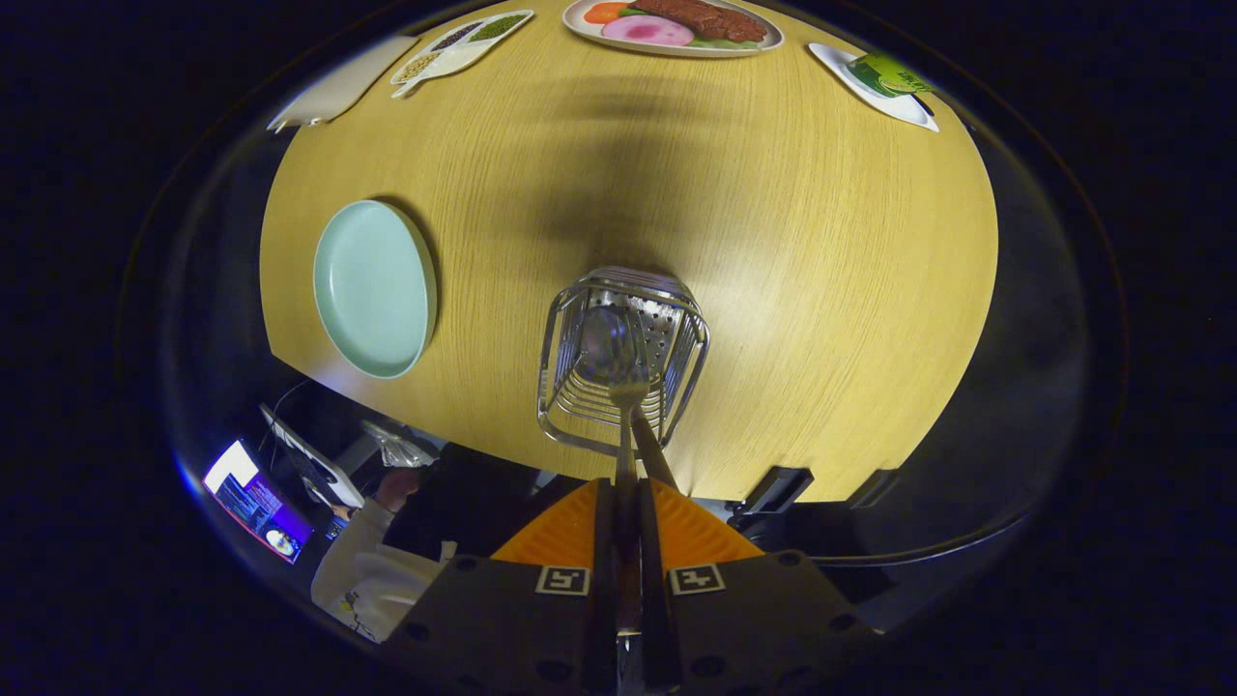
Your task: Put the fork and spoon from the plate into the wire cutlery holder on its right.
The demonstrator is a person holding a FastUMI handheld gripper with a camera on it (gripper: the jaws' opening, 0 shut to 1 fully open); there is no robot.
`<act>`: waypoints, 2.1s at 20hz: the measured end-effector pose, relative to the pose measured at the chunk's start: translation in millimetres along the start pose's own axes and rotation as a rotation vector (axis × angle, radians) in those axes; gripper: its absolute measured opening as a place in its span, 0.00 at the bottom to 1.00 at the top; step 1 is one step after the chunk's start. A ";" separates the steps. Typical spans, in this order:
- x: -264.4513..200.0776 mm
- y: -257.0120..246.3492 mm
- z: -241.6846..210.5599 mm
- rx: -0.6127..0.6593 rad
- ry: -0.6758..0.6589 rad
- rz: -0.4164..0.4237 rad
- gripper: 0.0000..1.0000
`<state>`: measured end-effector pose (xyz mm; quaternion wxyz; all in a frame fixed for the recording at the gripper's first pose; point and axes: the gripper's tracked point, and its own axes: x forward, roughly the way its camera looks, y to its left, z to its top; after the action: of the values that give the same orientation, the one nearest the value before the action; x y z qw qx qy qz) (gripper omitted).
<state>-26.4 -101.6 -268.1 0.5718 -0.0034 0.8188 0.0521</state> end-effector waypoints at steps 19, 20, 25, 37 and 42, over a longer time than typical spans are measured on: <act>-139.0 39.7 23.0 -0.062 -0.741 0.163 0.99; -149.1 38.6 24.6 -0.060 -0.814 0.151 0.99; -201.9 45.0 21.4 0.054 -1.186 0.142 0.99; -272.0 42.4 -34.3 0.054 -1.648 -0.030 0.99; -293.5 61.0 -49.3 -0.002 -1.743 0.038 0.99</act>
<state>25.1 -61.1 28.5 0.9936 0.0506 0.0892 0.0465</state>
